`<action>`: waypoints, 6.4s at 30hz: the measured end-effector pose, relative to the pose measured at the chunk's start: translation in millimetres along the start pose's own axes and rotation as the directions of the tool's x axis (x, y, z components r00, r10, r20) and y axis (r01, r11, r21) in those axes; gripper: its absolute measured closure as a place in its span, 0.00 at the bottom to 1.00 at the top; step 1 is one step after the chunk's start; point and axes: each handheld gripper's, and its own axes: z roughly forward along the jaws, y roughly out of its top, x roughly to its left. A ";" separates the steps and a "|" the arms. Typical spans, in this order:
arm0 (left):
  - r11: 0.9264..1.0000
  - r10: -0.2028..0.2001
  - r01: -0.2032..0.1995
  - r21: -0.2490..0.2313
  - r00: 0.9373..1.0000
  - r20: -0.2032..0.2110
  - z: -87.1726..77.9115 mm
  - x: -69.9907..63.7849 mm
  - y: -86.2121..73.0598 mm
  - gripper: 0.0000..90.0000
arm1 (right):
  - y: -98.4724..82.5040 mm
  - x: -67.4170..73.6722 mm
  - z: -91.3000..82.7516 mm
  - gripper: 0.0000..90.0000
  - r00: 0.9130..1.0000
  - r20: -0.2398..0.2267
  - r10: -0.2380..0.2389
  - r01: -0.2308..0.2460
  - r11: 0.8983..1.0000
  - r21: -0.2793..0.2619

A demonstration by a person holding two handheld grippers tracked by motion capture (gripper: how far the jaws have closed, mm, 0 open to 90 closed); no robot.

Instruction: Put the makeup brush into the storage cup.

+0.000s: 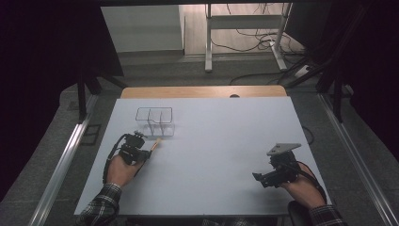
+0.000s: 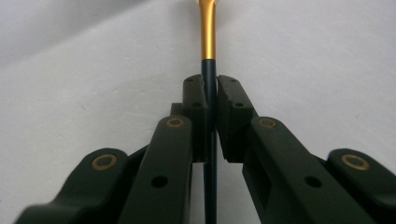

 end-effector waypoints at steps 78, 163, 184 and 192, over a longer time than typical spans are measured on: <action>0.937 0.106 -0.060 -0.345 0.988 0.115 -65.7 -3.9 -40.5 0.93 | -3.6 -10.3 -6.0 0.00 0.999 0.029 0.015 -0.014 0.999 -0.036; 0.792 0.062 0.005 -0.610 0.994 0.088 -71.0 2.1 26.4 0.93 | -2.7 -9.2 -7.1 0.00 0.998 0.054 0.025 -0.023 0.999 -0.046; 0.779 0.037 0.032 -0.626 0.995 0.097 -56.3 7.5 48.1 0.93 | -3.1 -9.0 -6.3 0.00 0.998 0.052 0.020 -0.018 0.999 -0.042; 0.775 0.037 0.035 -0.631 0.994 0.101 -50.6 9.6 57.0 0.93 | -3.1 -8.8 -6.1 0.00 0.999 0.050 0.018 -0.016 0.999 -0.040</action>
